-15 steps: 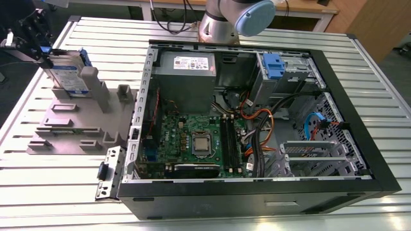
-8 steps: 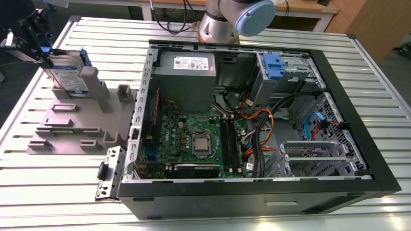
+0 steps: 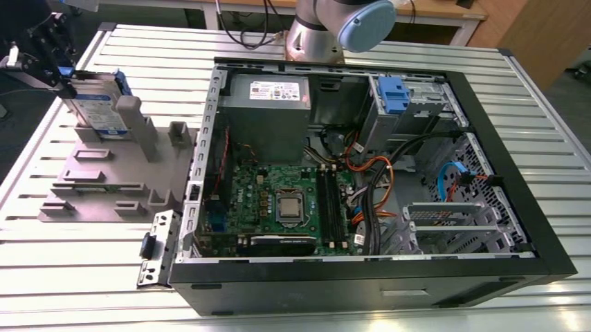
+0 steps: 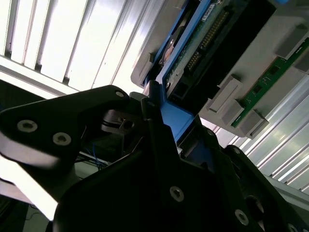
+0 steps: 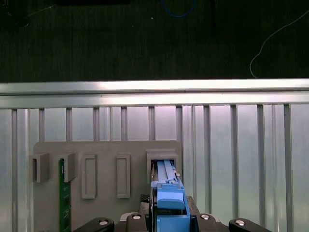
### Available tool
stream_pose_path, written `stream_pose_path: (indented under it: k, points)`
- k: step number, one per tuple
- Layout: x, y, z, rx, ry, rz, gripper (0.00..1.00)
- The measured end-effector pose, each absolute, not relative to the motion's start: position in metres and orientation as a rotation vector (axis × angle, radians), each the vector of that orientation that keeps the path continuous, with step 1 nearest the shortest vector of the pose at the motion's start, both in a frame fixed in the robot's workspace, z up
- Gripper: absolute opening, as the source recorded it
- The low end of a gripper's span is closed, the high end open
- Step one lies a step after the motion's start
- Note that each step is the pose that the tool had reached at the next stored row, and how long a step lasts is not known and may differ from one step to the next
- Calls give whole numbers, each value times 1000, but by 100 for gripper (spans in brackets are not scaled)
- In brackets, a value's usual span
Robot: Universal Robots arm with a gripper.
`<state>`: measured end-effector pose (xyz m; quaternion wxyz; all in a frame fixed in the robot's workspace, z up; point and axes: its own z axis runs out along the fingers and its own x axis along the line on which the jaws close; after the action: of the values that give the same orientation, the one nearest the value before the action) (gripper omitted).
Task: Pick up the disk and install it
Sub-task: 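Pick up the disk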
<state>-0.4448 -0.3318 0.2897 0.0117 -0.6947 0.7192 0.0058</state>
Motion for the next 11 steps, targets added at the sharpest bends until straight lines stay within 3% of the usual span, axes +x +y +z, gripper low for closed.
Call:
stream_pose_path:
  k: [9,10,11]
  points:
    - [-445,-332,290,-2165,2244,18,38]
    - [-445,-332,290,-2165,2244,18,44]
    - [-445,-332,290,-2165,2244,18,44]
